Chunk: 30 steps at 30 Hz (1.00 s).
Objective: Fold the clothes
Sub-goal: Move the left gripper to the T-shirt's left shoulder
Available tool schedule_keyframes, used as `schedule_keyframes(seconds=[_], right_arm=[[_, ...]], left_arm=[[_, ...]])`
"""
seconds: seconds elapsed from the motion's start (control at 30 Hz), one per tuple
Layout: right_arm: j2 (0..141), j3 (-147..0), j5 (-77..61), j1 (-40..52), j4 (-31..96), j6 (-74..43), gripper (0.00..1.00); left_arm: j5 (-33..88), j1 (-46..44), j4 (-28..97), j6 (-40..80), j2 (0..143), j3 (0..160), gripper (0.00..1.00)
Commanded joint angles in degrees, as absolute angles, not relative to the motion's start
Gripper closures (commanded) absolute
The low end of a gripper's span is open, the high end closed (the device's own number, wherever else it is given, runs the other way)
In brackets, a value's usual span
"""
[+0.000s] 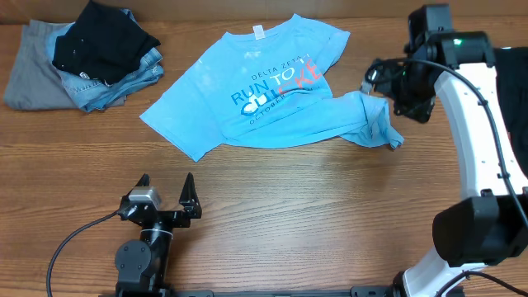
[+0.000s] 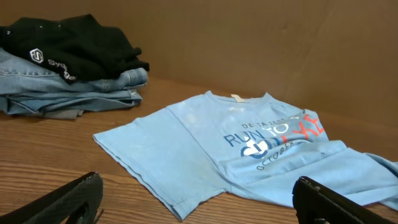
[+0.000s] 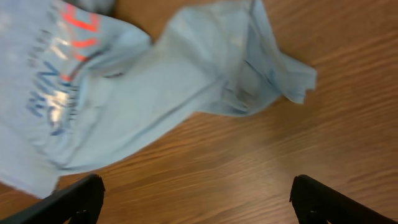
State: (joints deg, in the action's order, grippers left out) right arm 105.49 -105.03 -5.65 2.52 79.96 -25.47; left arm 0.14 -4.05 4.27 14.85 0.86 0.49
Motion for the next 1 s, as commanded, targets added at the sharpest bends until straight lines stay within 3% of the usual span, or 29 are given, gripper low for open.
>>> schedule_keyframes(seconds=[0.0, 0.33, 0.47, 0.6, 0.8, 0.97], right_arm=[[105.93, -99.98, -5.61, 2.17, 78.54, -25.36, 0.0], [105.93, -91.74, -11.68, 2.28, 74.35, -25.39, 0.0], [105.93, -91.11, -11.7, 2.28, 73.28, -25.41, 0.0], [105.93, -91.11, -11.68, 2.28, 72.66, -25.41, 0.0], [105.93, -91.11, -12.32, 2.28, 72.01, -25.56, 0.0], [105.93, -91.11, -13.41, 2.28, 72.88, -25.54, 0.0]], left_arm=[[-0.08, -4.32, 4.27, 14.46, 0.25, 0.27, 0.0], [23.49, -4.32, -4.29, 30.37, 0.25, 0.36, 0.0], [23.79, -4.32, -13.13, 32.47, 0.25, 1.58, 0.0], [16.23, -4.29, -15.11, 31.7, 0.75, 6.35, 0.0], [17.12, -4.29, -6.74, 21.02, 13.43, 21.47, 0.0], [21.28, -4.16, 20.25, 11.66, 35.27, 41.85, 0.0]])
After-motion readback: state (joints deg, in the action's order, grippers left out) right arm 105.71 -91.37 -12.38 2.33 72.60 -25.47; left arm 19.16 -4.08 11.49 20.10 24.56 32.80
